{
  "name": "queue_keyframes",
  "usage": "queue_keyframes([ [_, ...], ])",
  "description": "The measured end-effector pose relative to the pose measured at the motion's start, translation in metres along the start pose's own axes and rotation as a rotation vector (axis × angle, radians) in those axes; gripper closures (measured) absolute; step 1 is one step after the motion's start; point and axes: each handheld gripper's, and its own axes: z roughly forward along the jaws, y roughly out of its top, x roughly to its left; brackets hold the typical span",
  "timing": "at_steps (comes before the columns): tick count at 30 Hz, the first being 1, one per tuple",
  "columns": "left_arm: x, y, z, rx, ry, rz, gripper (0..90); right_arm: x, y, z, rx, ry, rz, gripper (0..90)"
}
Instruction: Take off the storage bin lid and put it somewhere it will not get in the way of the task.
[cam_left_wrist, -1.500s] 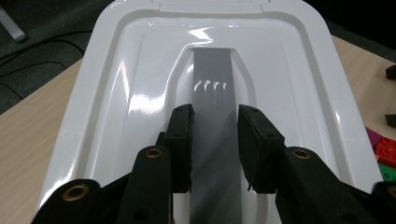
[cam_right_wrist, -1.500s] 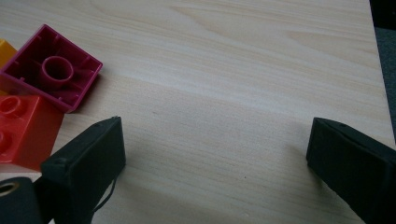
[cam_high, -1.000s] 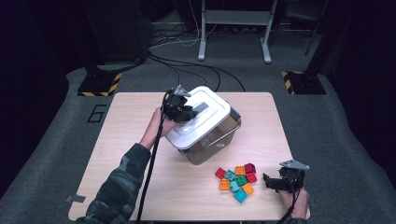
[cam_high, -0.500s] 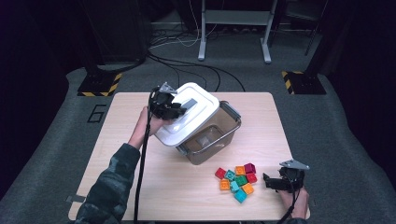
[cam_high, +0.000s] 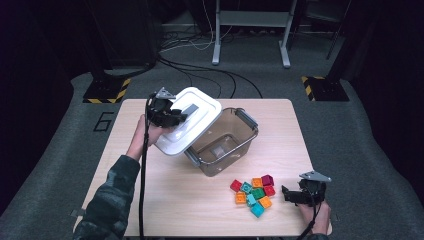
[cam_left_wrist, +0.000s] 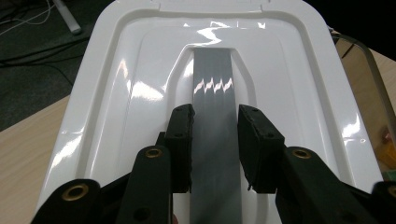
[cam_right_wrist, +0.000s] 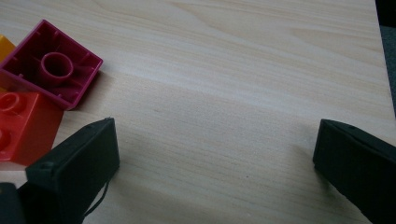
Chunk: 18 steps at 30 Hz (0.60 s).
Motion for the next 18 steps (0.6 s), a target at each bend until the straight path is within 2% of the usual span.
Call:
queue_keyframes([
  [9, 0.018, -0.011, -0.010, 0.001, 0.036, -0.027, 66.4, 0.000, 0.000, 0.000, 0.001, 0.001, -0.003, 0.0],
  [18, 0.038, -0.027, -0.019, 0.007, 0.081, -0.074, 66.4, 0.000, 0.000, 0.000, 0.001, 0.000, -0.002, 0.0],
])
